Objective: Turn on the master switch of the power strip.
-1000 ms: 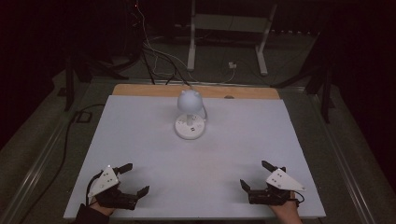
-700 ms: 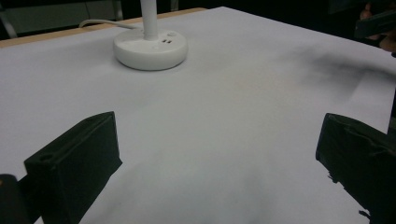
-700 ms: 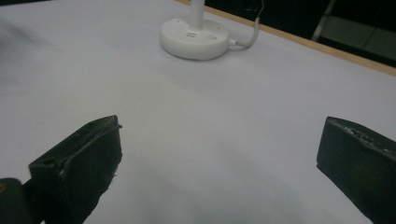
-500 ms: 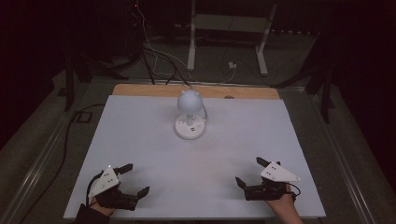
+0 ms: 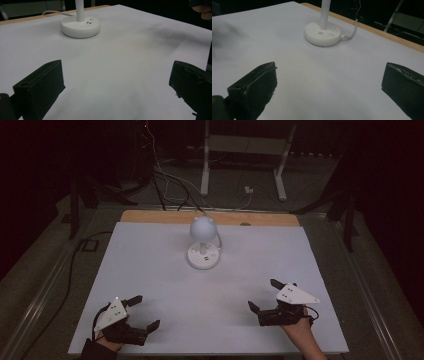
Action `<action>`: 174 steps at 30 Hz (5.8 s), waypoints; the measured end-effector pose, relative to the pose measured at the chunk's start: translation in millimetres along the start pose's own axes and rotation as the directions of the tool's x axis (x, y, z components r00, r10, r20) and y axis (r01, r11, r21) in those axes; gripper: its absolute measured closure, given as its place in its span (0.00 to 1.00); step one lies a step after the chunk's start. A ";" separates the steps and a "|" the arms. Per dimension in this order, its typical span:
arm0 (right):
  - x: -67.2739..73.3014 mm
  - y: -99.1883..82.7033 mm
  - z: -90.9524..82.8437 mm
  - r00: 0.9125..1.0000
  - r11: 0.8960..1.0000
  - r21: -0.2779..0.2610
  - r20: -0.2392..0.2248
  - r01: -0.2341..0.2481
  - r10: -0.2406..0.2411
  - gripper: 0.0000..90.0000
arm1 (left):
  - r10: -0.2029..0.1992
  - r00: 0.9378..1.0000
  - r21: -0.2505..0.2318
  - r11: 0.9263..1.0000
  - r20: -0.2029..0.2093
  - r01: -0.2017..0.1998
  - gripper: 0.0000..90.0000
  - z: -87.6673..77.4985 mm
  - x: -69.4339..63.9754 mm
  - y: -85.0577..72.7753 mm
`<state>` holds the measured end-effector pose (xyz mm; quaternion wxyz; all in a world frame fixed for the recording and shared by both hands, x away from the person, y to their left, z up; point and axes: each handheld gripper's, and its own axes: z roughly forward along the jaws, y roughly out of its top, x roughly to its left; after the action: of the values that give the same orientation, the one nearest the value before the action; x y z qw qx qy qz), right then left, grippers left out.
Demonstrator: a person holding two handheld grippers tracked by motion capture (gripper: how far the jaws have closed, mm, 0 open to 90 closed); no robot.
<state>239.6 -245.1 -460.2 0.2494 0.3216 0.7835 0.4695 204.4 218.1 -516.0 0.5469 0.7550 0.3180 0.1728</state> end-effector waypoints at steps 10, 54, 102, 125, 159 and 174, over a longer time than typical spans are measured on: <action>-3.0 19.4 6.7 1.000 1.000 -0.019 -0.021 0.007 -0.007 0.00 | 0.000 1.000 0.001 1.000 0.002 0.000 0.00 0.0 -0.2 0.2; -18.5 84.2 62.2 0.999 0.999 -0.038 -0.039 0.017 -0.018 0.00 | -0.005 1.000 0.004 1.000 0.007 0.005 0.00 -0.2 -0.8 0.4; -23.2 73.7 166.5 0.995 0.999 0.050 -0.096 -0.019 0.024 0.06 | -0.008 1.000 0.003 1.000 0.009 0.008 0.00 -1.0 -0.9 0.4; -21.4 65.9 200.5 0.998 0.995 0.090 0.033 -0.048 0.045 0.58 | -0.009 1.000 -0.005 1.000 0.012 0.010 0.00 -2.1 -1.1 0.6; -15.5 50.9 231.4 0.996 0.981 0.194 0.094 -0.013 -0.006 1.00 | -0.015 1.000 -0.004 1.000 0.016 0.015 0.00 -1.4 -1.0 0.0; -13.4 50.5 232.7 0.993 0.978 0.211 0.120 -0.005 -0.020 1.00 | -0.010 1.000 0.000 1.000 0.014 0.010 0.00 -0.9 -1.9 0.0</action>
<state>423.4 -103.4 -514.9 0.2630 0.3713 0.8134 0.3624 202.4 217.4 -515.5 0.5498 0.7546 0.3180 0.1647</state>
